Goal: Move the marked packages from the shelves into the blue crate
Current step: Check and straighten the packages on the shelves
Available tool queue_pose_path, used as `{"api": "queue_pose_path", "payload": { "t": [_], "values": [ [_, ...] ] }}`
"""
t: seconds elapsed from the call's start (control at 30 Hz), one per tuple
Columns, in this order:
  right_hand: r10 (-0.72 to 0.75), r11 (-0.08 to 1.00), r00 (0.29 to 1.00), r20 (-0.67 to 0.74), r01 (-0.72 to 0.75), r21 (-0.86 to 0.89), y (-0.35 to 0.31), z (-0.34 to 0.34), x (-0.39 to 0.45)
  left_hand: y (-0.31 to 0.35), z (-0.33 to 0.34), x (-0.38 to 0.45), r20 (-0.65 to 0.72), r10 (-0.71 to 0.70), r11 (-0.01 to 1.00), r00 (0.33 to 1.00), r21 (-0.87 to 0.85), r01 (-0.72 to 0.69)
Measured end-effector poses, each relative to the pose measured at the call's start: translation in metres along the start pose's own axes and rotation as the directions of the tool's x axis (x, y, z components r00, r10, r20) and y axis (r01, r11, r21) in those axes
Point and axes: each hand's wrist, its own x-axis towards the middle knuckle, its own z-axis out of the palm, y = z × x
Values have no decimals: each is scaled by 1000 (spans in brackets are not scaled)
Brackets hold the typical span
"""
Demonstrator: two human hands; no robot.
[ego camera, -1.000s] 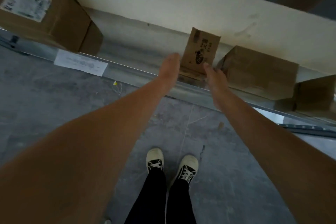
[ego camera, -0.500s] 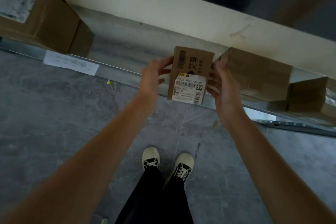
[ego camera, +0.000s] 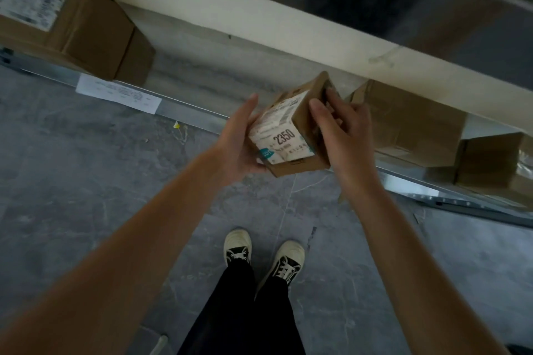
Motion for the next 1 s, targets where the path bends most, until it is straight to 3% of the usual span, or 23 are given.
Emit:
{"api": "queue_pose_path", "payload": {
  "t": [0.1,0.2,0.27,0.33,0.4,0.47,0.57,0.67,0.77,0.9,1.0],
  "values": [
    [71,997,997,33,-70,-28,0,1,8,-3,1,-3,-31,-44,996,999,71,46],
    [214,969,975,53,-219,113,6,-3,12,-5,10,-9,-127,34,989,991,144,-16],
    [351,877,926,139,-377,297,16,-7,12,-3,19,-14,-131,177,945,976,301,-131],
    [435,707,877,205,-473,526,29,-10,13,-3,30,-18,-116,309,882,944,407,-239],
    [494,602,851,178,-483,636,40,-12,14,-8,40,-20,-87,419,835,904,429,-346],
    [523,588,840,144,-478,653,48,-12,15,-18,44,-13,-30,492,803,870,400,-441],
    [459,681,882,106,-425,596,56,-2,23,-21,38,5,-61,503,812,862,375,-447],
    [286,865,952,112,-307,398,49,22,31,-12,20,32,-147,469,834,871,400,-381],
    [174,950,974,147,-205,235,51,46,43,3,-1,60,-219,444,841,869,438,-319],
    [161,976,951,263,-194,102,62,60,62,17,-16,79,-175,548,687,818,652,-321],
    [120,992,952,283,-127,7,64,48,65,15,-8,79,-152,610,612,777,714,-341]
  ]
}}
